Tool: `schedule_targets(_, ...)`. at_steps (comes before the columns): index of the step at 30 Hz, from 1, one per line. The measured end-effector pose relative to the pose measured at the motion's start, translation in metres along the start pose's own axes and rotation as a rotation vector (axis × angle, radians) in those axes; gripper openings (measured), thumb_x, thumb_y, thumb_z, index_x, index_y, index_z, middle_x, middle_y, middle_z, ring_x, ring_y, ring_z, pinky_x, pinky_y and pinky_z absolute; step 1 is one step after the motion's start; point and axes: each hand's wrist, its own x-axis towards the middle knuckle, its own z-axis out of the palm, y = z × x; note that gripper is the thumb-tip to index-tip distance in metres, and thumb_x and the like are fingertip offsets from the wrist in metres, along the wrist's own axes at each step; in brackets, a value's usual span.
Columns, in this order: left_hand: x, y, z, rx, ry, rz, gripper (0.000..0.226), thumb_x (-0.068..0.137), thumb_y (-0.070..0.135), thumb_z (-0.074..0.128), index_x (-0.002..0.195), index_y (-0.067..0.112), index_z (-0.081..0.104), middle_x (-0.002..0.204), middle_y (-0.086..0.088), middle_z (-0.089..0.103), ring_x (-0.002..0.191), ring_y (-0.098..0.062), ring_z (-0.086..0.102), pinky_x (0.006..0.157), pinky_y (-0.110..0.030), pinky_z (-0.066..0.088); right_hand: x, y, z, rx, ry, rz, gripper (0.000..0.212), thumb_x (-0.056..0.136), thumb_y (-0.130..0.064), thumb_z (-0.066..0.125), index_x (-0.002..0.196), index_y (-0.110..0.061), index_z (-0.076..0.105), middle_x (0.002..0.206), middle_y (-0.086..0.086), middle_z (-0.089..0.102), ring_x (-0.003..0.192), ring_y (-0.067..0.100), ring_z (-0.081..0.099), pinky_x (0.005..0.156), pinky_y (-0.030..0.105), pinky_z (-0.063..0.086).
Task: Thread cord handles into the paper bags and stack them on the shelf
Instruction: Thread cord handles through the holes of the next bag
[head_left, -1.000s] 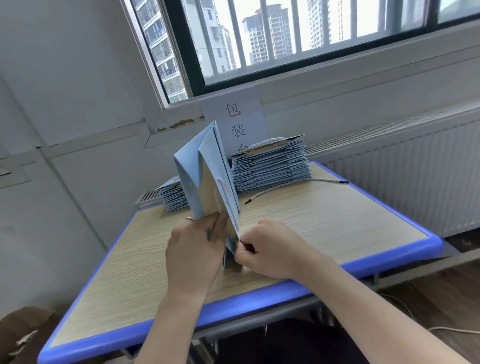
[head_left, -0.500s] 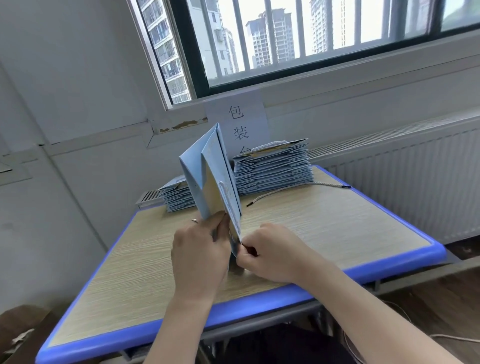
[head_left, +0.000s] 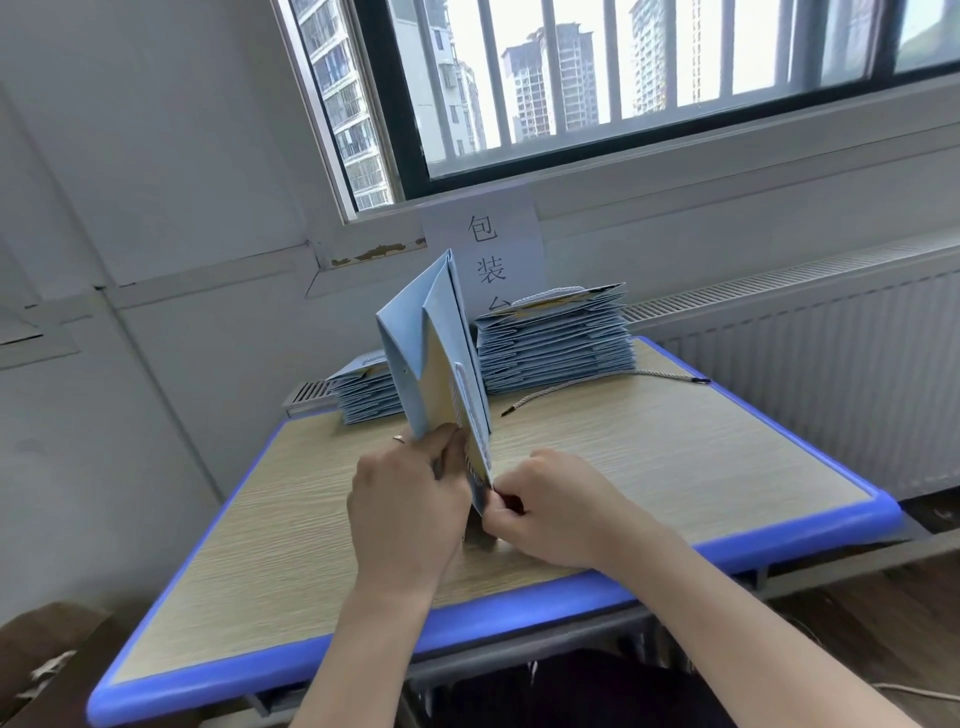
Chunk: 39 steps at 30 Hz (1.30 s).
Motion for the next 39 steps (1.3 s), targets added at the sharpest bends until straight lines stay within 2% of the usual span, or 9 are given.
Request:
schedule_targets(5,-0.001,-0.002,0.004,0.017,0.037,-0.006,0.023,0.085,0.018,0.061,0.062,0.022,0.061,0.051,0.005,0.032,0.046,-0.01,0.026,0.049,-0.024,0.023,0.001,0.0,0.0,0.003,0.001,-0.012,0.047,0.092,-0.028,0.051,0.05,-0.014,0.036,0.044,-0.002,0.032,0.043,0.014,0.03,0.05,0.038,0.038)
schedule_targets(10,-0.006,-0.004,0.007,-0.025,0.086,-0.048,0.013,0.086,0.02,0.068,0.076,0.023,0.076,0.062,-0.006,0.065,0.055,-0.027,0.051,0.056,-0.029,0.036,0.0,0.001,0.001,-0.021,-0.003,-0.007,0.046,0.092,-0.028,0.051,0.051,-0.014,0.036,0.046,-0.002,0.034,0.048,0.017,0.035,0.049,0.035,0.033)
schedule_targets(14,-0.006,-0.003,0.009,-0.003,0.102,-0.029,0.014,0.084,0.015,0.07,0.072,0.021,0.075,0.059,-0.004,0.059,0.052,-0.023,0.041,0.055,-0.027,0.03,0.0,0.0,0.0,-0.007,-0.01,-0.001,0.045,0.093,-0.028,0.05,0.052,-0.013,0.039,0.046,0.0,0.037,0.048,0.018,0.039,0.052,0.039,0.041)
schedule_targets(18,-0.004,-0.003,0.009,0.012,0.079,-0.032,0.018,0.085,0.019,0.068,0.067,0.021,0.071,0.058,-0.007,0.058,0.054,-0.026,0.037,0.054,-0.029,0.032,0.0,0.001,0.001,-0.023,0.0,-0.003,0.047,0.093,-0.03,0.051,0.052,-0.013,0.037,0.047,-0.001,0.035,0.045,0.015,0.032,0.048,0.034,0.03)
schedule_targets(24,-0.006,0.002,-0.001,-0.195,-0.045,-0.122,0.012,0.087,0.019,0.071,0.078,0.022,0.079,0.073,0.003,0.068,0.074,-0.022,0.062,0.069,-0.037,0.049,0.001,0.002,0.002,-0.027,0.006,-0.009,0.046,0.092,-0.03,0.052,0.052,-0.013,0.038,0.046,-0.001,0.035,0.045,0.014,0.032,0.049,0.033,0.028)
schedule_targets(27,-0.009,0.006,-0.005,-0.205,-0.091,-0.131,0.013,0.085,0.015,0.073,0.079,0.024,0.08,0.081,0.018,0.065,0.081,-0.014,0.063,0.073,-0.031,0.05,0.001,0.002,0.001,-0.026,0.001,-0.011,0.047,0.093,-0.031,0.052,0.052,-0.014,0.038,0.047,0.0,0.036,0.045,0.014,0.032,0.049,0.034,0.028)
schedule_targets(31,-0.011,0.008,-0.005,-0.247,-0.104,-0.172,0.016,0.082,0.012,0.071,0.073,0.023,0.079,0.074,0.019,0.066,0.075,0.0,0.061,0.059,-0.008,0.039,0.0,0.001,0.0,-0.023,-0.003,-0.01,0.047,0.093,-0.029,0.052,0.052,-0.014,0.037,0.047,0.0,0.035,0.047,0.016,0.032,0.05,0.034,0.031)
schedule_targets(34,-0.007,0.007,-0.005,-0.222,-0.139,-0.229,0.011,0.08,0.019,0.072,0.072,0.023,0.078,0.067,0.019,0.067,0.072,0.004,0.061,0.056,-0.01,0.041,0.0,0.001,0.0,-0.03,0.002,-0.011,0.047,0.093,-0.03,0.051,0.051,-0.016,0.035,0.047,-0.002,0.035,0.047,0.017,0.035,0.051,0.035,0.033)
schedule_targets(39,-0.004,0.011,-0.017,-0.212,-0.161,-0.194,0.009,0.081,0.026,0.074,0.075,0.031,0.079,0.068,0.03,0.066,0.08,0.004,0.062,0.064,-0.008,0.043,0.0,0.002,0.002,-0.042,0.005,-0.022,0.046,0.093,-0.031,0.051,0.052,-0.016,0.038,0.047,-0.002,0.036,0.046,0.014,0.034,0.05,0.034,0.031)
